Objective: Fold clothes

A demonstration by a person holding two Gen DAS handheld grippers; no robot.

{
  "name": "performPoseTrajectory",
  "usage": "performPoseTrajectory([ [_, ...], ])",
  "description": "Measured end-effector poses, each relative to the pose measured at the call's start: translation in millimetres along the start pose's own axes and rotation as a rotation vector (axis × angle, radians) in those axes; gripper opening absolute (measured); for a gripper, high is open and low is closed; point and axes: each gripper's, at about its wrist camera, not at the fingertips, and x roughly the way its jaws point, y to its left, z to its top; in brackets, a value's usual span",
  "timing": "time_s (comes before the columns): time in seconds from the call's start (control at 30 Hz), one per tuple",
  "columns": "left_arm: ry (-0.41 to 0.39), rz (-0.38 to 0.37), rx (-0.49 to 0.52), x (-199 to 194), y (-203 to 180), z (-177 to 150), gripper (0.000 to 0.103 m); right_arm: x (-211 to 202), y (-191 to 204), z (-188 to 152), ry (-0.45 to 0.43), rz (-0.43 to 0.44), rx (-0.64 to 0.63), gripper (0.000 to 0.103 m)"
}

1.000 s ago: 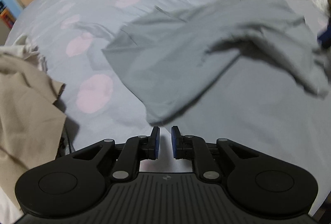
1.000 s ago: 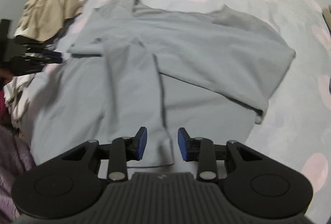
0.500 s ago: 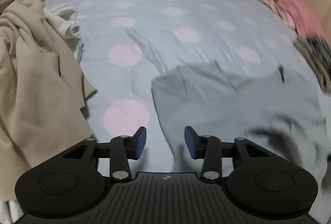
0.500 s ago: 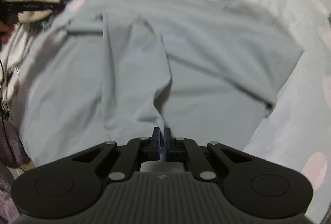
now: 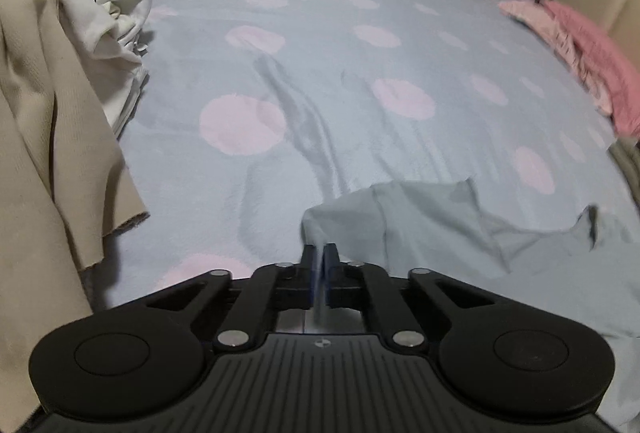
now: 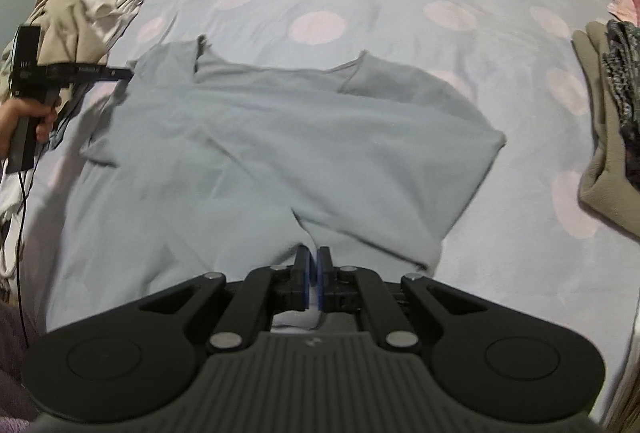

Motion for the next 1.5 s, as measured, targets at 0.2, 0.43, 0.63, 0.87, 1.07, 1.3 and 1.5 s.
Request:
performPoseTrajectory([
  [0.2, -0.083, -0.034, -0.033, -23.1, 11.7, 4.8, 0.001, -18.7, -28.8, 22.2, -0.056, -0.023, 0.061, 0.003],
  [0.43, -0.124, -0.023, -0.084, -15.8, 13.5, 3.6, 0.001, 5.0, -67.0, 58.4, -0.082, -0.069, 0.191, 0.003],
  [0.63, -0.113, -0.002, -0.123, -2.7, 18.0, -0.2, 0.001, 47.8, -75.6, 70.3, -0.08, -0.131, 0.245, 0.003],
  [0.87, -0.086, 0.006, -0.123, -9.1, 20.3, -3.8, 0.004, 62.2, -87.3, 62.1, -0.089, -0.186, 0.313, 0.017],
  [1.07, -0.058, -0.027, -0.117, -23.4, 20.4, -17.8, 0.016, 46.9, -90.1, 41.5, -0.082, -0.078, 0.391, 0.032],
  [1.3, -0.028, -0.06, 0.05, -52.8, 7.4, -40.5, 0.025, 50.8, -66.5, 23.0, -0.017, -0.045, 0.369, 0.011],
  [1.5, 0.001, -0.08, 0.265, -73.4, -4.2, -67.0, 0.025, 36.8, -67.5, 22.3, -0.071, -0.126, 0.382, 0.003],
])
